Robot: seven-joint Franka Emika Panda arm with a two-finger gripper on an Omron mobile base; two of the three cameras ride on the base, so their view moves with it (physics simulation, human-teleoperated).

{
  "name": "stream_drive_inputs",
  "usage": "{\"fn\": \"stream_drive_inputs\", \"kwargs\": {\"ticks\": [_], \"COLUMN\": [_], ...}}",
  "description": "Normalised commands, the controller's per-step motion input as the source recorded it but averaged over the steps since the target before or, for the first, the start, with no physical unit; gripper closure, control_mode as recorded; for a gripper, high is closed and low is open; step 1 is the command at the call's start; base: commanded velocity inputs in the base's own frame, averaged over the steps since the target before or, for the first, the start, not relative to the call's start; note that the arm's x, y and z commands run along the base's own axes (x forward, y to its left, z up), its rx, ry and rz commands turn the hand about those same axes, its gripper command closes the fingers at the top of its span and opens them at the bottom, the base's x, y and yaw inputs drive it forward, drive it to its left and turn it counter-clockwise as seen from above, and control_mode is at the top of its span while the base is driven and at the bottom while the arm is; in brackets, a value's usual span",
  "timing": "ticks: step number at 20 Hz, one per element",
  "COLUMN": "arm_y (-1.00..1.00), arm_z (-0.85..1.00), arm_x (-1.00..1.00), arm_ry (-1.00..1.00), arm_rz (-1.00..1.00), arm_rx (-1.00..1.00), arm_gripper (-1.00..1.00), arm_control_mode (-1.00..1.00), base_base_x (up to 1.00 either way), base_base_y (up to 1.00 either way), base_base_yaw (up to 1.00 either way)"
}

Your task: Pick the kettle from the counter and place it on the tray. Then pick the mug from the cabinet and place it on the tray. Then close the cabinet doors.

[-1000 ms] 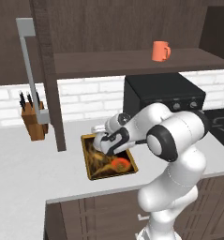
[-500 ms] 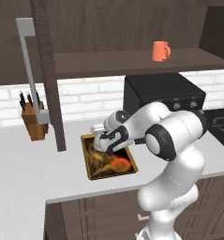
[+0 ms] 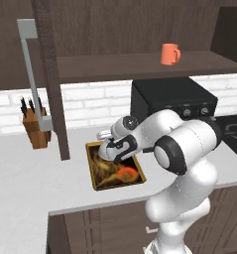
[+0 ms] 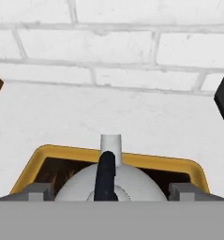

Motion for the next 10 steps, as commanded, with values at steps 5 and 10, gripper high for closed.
{"fn": "stream_drive_inputs", "kwargs": {"ticks": [5, 10], "arm_y": [0.01, 0.09], "arm_z": [0.51, 0.49], "arm_x": [-0.29, -0.48], "arm_ry": [0.0, 0.0], "arm_rz": [-0.09, -0.07], "arm_rx": [-0.03, 0.01], "arm_gripper": [-1.0, -1.0], "arm_control_mode": [-1.0, -1.0], "base_base_x": [0.0, 0.0], "base_base_y": [0.0, 0.0], "base_base_yaw": [0.0, 0.0]}}
